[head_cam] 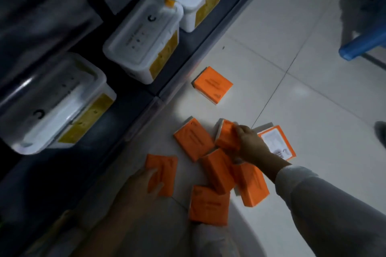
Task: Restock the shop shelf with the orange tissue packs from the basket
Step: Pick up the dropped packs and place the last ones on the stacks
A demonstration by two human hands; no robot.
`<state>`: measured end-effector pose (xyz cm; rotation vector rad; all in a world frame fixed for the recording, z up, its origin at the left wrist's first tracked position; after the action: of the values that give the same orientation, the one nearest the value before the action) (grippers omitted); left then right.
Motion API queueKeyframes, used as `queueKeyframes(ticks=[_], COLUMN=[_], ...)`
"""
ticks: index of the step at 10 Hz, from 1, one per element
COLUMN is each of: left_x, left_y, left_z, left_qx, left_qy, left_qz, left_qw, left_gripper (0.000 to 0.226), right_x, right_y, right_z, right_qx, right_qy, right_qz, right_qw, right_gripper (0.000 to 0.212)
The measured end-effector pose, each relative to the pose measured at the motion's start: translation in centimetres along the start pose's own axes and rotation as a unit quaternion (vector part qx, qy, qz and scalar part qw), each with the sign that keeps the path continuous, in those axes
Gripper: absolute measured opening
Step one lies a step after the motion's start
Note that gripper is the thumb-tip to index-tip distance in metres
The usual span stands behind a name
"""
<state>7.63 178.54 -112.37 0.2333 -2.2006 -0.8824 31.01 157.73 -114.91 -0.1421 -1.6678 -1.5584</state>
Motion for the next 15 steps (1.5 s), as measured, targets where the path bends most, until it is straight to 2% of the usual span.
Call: queueKeyframes(ticks=[1, 2, 3, 4, 5, 6, 7, 8, 9, 10, 11, 13, 15], left_x=[-0.7, -1.4, -2.2, -2.6, -2.6, -3.0, -2.9, -2.2, -1.6, -1.1, -0.6, 1.3, 4.7], left_y=[0.0, -0.5, -0.3, -0.6, -0.9, 0.4, 2.2, 2.9, 2.8, 3.0, 3.1, 5.2, 9.6], left_z=[-0.8, -1.2, -2.5, -4.2, -5.0, -2.8, -0.7, 1.0, 1.9, 1.9, 1.7, -0.5, -4.0], left_qx=[0.013, 0.097, 0.214, 0.393, 0.507, 0.456, 0.398, 0.384, 0.371, 0.357, 0.356, 0.358, 0.36], left_qy=[0.022, 0.036, 0.06, 0.12, 0.159, 0.164, 0.156, 0.152, 0.152, 0.144, 0.138, 0.106, 0.048], left_qz=[0.015, 0.008, -0.006, 0.005, 0.016, -0.07, -0.135, -0.151, -0.148, -0.143, -0.133, -0.13, -0.149], left_qw=[1.0, 0.995, 0.975, 0.912, 0.847, 0.872, 0.894, 0.898, 0.904, 0.912, 0.915, 0.918, 0.92], left_gripper=[0.041, 0.036, 0.039, 0.03, 0.012, 0.022, 0.039, 0.05, 0.049, 0.05, 0.049, 0.05, 0.065], right_x=[-0.6, -0.5, 1.5, 5.3, 7.3, 5.8, 1.2, -1.6, -2.8, -3.4, -3.3, -1.0, 3.8], right_y=[-0.9, -0.1, 3.2, 4.9, 3.0, 2.9, 2.8, 0.1, -2.1, -4.0, -4.2, -0.6, 5.6], right_z=[-0.2, 0.4, 3.0, 8.8, 13.8, 14.0, 9.3, 6.7, 7.1, 6.9, 7.3, 8.4, 8.9], right_qx=[0.007, -0.035, -0.076, -0.06, 0.039, 0.04, -0.128, -0.117, -0.125, -0.126, -0.114, -0.172, -0.317], right_qy=[-0.007, 0.006, 0.096, 0.298, 0.418, 0.386, 0.172, 0.008, -0.029, -0.073, -0.071, -0.036, -0.002], right_qz=[-0.021, -0.082, -0.211, -0.296, -0.266, -0.257, -0.161, -0.049, -0.007, 0.019, 0.042, -0.015, -0.072], right_qw=[1.0, 0.996, 0.97, 0.906, 0.868, 0.885, 0.963, 0.992, 0.992, 0.989, 0.99, 0.984, 0.946], right_gripper=[0.085, 0.066, 0.058, 0.052, 0.046, 0.052, 0.072, 0.083, 0.081, 0.06, 0.052, 0.058, 0.054])
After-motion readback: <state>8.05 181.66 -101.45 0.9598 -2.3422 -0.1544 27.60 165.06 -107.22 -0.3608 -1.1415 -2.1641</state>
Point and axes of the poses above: each hand's wrist, its own x-axis away from the middle knuckle, its own y-axis out of the back of the hand, z = x × y, the point moved 9 cm from there along -x, towards the middle knuckle, and after that the axes turned 2 degrees about x, right-handed, at the moved point
